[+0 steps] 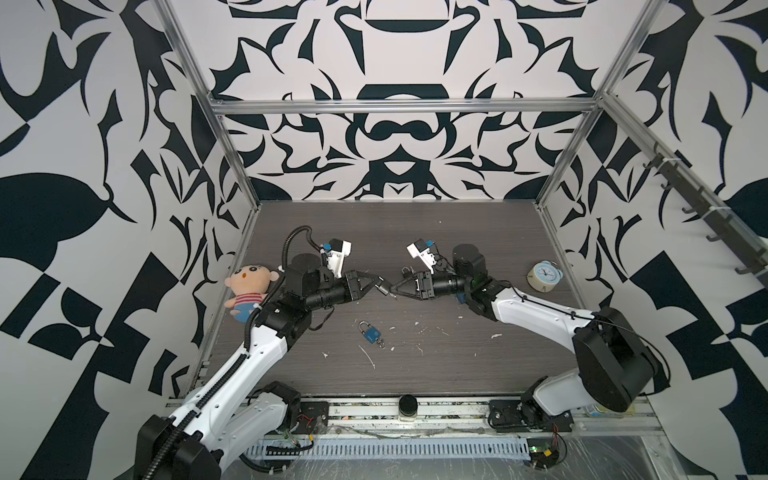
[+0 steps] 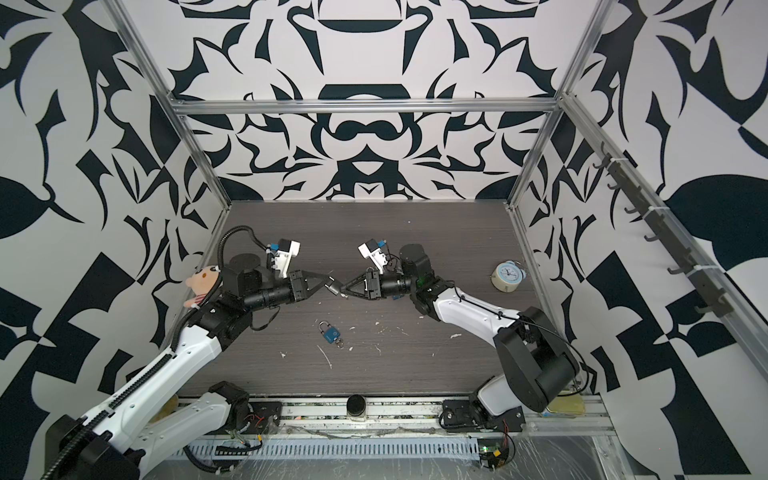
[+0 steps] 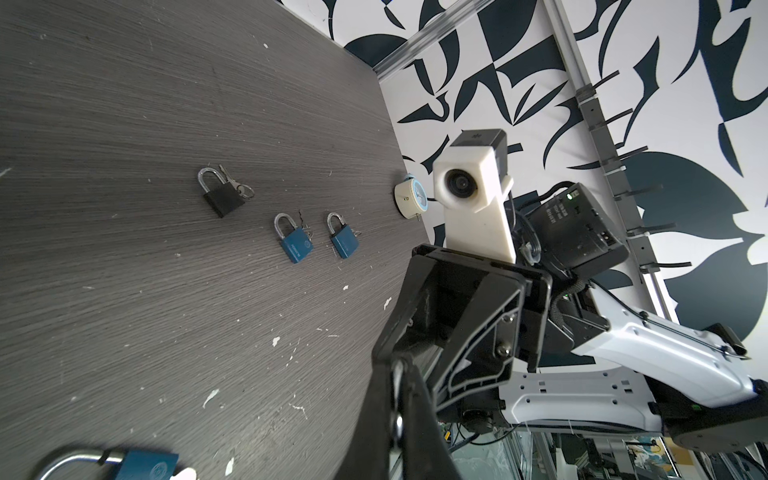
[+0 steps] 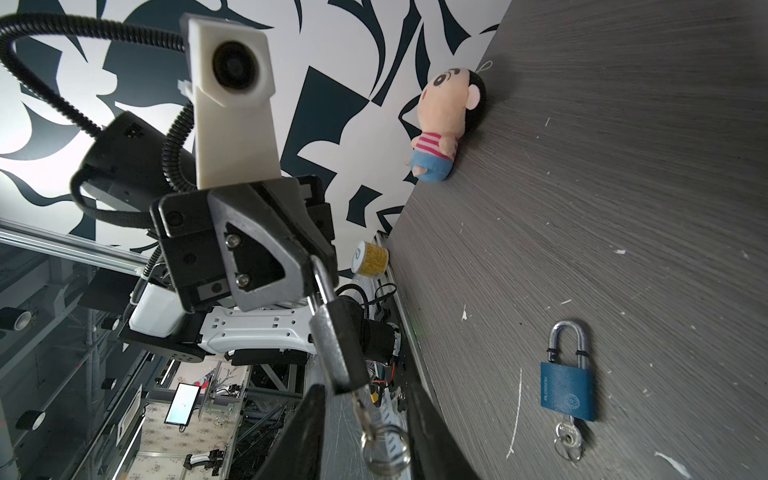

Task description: Lock with the key

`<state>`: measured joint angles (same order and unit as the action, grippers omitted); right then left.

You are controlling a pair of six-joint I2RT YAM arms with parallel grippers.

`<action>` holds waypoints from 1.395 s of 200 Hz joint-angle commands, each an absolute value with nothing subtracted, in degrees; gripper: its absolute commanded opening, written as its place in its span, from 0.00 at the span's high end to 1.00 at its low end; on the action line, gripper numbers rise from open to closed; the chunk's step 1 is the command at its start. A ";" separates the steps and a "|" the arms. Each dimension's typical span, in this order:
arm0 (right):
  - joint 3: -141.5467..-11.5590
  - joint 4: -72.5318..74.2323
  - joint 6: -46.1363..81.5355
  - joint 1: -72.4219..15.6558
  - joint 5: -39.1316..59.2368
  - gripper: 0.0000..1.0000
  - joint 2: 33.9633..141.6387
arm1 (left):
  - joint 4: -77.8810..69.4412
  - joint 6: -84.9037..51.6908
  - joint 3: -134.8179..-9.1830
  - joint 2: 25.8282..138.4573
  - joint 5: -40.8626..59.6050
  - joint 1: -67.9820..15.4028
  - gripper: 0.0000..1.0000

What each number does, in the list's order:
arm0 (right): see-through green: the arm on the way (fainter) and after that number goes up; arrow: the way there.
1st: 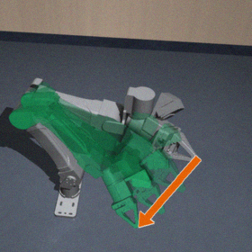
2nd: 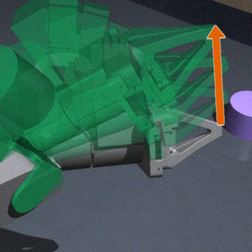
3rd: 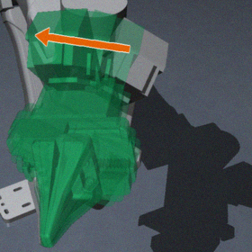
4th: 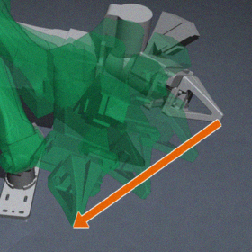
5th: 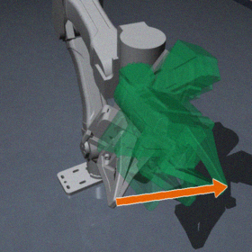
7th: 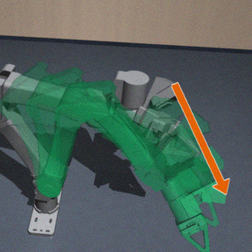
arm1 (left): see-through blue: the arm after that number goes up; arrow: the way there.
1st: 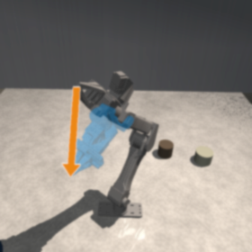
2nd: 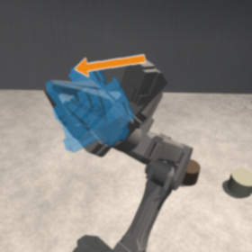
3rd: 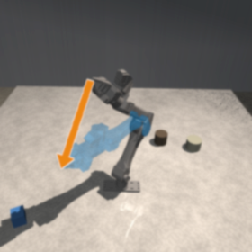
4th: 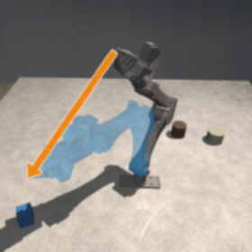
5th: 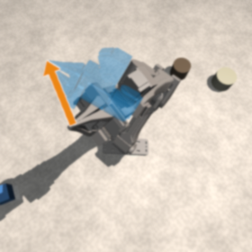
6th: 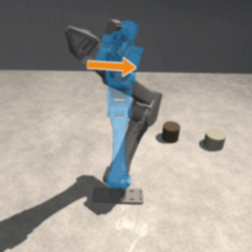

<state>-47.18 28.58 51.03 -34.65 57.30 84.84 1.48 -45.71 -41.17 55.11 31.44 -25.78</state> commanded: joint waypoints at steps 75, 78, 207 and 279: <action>-48.35 31.53 50.97 -35.77 58.92 0.80 84.26 | -0.79 -46.64 -43.07 53.70 27.84 -25.51 1.00; -48.35 31.52 50.98 -35.82 58.97 0.80 84.33 | -0.83 -46.67 -43.03 53.68 27.86 -25.49 1.00; -46.87 32.25 52.47 -35.21 58.19 1.00 84.48 | -0.50 -46.99 -43.35 49.45 28.01 -21.58 1.00; -45.46 31.80 53.11 -32.34 56.77 1.00 83.11 | 1.68 -46.52 -43.83 48.29 30.62 -18.83 1.00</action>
